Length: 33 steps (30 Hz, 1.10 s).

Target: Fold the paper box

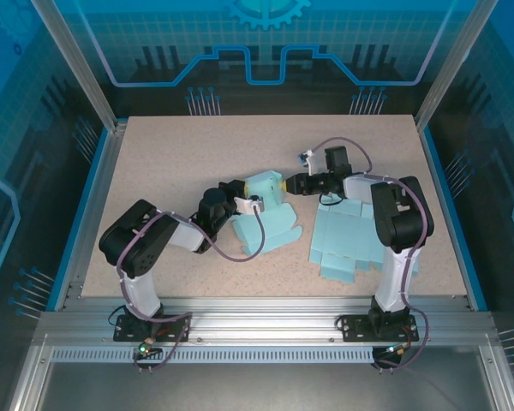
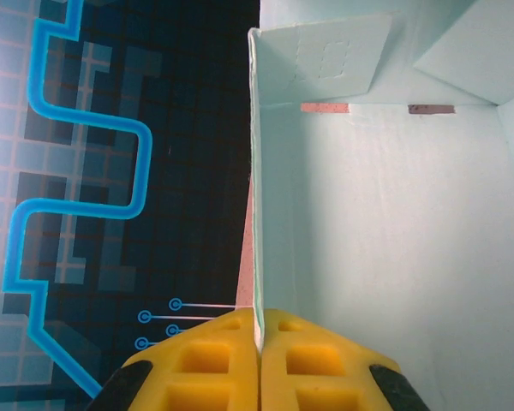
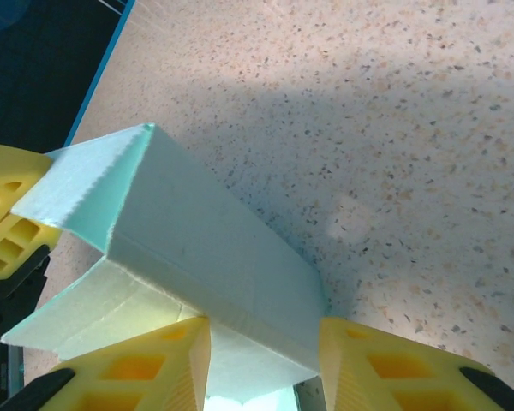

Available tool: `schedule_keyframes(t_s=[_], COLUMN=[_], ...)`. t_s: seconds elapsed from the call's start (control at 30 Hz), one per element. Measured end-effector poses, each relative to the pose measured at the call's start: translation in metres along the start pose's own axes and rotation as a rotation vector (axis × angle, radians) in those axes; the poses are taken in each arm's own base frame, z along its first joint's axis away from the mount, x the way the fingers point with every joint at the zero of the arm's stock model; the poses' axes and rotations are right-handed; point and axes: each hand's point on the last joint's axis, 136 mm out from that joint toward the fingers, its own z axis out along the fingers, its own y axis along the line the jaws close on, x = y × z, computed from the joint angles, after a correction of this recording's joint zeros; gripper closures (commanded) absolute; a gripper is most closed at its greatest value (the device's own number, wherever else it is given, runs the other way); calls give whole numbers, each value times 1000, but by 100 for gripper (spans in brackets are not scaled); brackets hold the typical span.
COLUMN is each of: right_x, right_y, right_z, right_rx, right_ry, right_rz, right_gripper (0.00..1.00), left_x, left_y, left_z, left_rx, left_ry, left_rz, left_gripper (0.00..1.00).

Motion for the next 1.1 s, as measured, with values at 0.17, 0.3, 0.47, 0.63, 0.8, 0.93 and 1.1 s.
schedule_keyframes(t_s=[0.17,0.3,0.47,0.63,0.8,0.93,1.1], right_x=[-6,-6,-3,1,4,3,4], right_y=[7,12,21,25,23,23,21], right_z=[0,3,9,14,19,23,27], right_rx=[-36,-60,-77,-74,-39,-4,31], right_ry=[-21,-22,-11,2,13,21,27], right_rz=[-39,-68,-109,-139,-157,-176,-193], right_gripper=[60,59,54,51,49,46,46], left_x=[2,2,2,3,2,2,3], left_y=[0,-1,-2,-3,-3,-3,-3], left_z=[1,1,4,6,6,6,6], left_rx=[-2,-1,1,-2,-1,0,0], left_ry=[3,3,2,-1,-6,-9,-9], left_rz=[-1,-1,-1,-6,-6,-7,-8], left_gripper=[100,100,100,100,100,100,100])
